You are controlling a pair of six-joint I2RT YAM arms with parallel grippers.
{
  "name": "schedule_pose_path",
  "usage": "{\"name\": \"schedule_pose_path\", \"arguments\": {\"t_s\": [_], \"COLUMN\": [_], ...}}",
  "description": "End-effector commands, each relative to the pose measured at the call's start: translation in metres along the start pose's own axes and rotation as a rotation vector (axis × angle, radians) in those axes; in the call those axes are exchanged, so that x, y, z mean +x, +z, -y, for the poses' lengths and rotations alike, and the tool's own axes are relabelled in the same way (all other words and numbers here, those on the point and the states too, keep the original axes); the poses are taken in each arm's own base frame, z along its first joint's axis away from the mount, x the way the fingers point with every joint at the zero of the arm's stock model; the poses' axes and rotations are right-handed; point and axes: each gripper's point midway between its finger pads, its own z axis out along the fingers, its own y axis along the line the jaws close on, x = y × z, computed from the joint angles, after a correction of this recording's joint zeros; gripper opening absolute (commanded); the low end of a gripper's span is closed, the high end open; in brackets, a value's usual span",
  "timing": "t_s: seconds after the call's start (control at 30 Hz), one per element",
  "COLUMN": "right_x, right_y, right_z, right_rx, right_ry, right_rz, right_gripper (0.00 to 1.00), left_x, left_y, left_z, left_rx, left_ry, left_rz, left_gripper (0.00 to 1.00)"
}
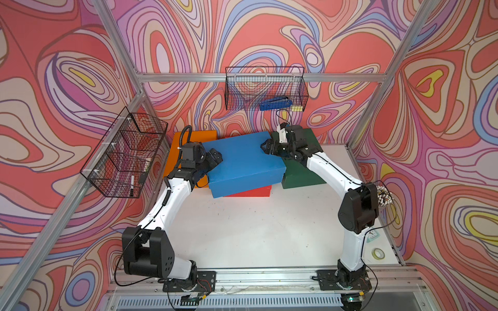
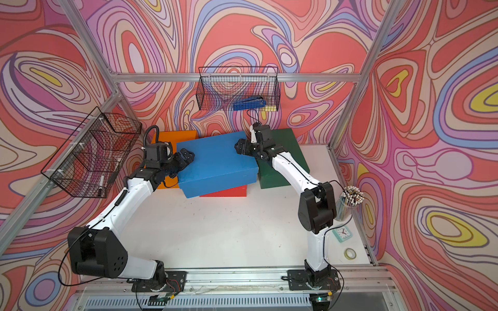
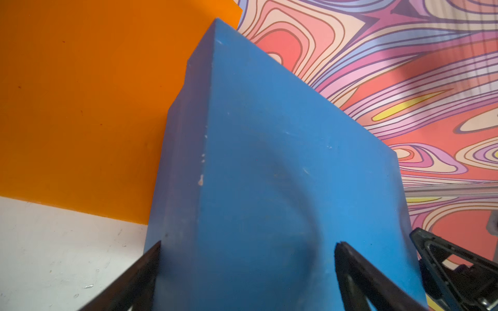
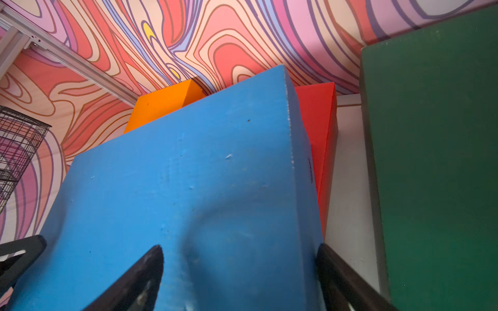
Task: Stack the shoeboxes
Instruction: Place the shoebox at the shoebox.
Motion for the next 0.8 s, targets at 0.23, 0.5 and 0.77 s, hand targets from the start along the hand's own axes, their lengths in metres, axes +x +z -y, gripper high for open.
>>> {"name": "schedule_pose_path", "arguments": {"t_s": [0.23,0.5,0.77], "right_x": [-0.016,-0.014,0.041], "right_y": [-0.063,-0.137,-0.174], "right_z": [-0.011,-0.012,-0.008], "right_rx": [0.072,0.127,0.096], "right_ry": [-0.072,-0.071,-0.001], "right_rz": [0.098,0.176,0.076], "right_gripper": [0.95,0.92,0.1], "left_x": [-0.04,-0.066,-0.091], "left_y": [-0.066,-0.108,-0.095], "left_z": [0.015,0.008,0.035], "left_rx": [-0.082,-0.197,-0.158], "left_ry": [0.101,0.202,0.294], "left_rz": [0.172,0.307,0.316], "left_gripper": [1.0,0.99,0.47]}}
